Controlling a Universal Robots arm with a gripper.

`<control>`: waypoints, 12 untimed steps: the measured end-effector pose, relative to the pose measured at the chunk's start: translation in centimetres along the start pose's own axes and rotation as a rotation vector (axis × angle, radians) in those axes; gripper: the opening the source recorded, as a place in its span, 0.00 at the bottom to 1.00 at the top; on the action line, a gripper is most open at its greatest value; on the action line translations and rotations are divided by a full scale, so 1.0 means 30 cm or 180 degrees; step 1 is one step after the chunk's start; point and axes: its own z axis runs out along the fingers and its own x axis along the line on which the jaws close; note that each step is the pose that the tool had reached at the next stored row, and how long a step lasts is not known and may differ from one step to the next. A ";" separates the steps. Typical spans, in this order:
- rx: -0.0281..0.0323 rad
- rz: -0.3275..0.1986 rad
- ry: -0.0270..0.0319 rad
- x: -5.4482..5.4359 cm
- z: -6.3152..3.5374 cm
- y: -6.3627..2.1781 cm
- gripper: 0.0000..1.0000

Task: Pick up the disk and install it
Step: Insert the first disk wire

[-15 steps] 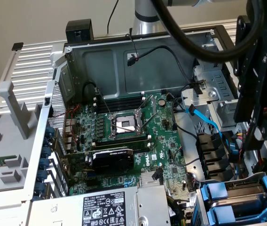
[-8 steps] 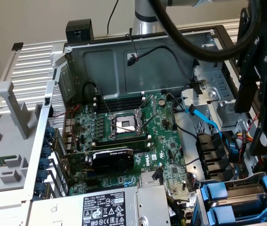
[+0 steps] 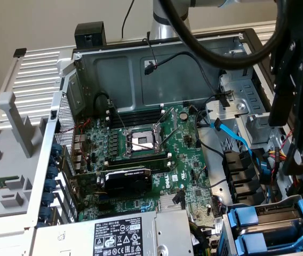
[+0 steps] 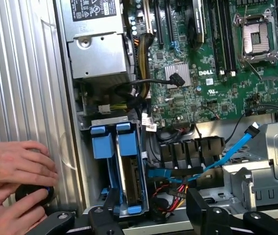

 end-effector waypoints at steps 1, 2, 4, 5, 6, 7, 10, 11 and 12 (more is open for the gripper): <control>0.0012 0.0020 -0.0008 0.000 0.000 0.000 0.65; 0.0013 0.0027 -0.0010 0.000 0.000 0.000 0.65; 0.0013 0.0027 -0.0010 0.000 0.000 -0.001 0.65; 0.0013 0.0027 -0.0011 -0.002 0.001 -0.011 0.65; 0.0013 0.0027 -0.0011 -0.004 0.001 -0.027 0.65; 0.0013 0.0027 -0.0010 -0.006 0.001 -0.041 0.65; 0.0016 0.0030 -0.0011 -0.014 0.003 -0.074 0.65; 0.0020 0.0047 -0.0010 -0.014 0.003 -0.074 0.65; 0.0024 0.0079 -0.0011 -0.014 0.003 -0.074 0.65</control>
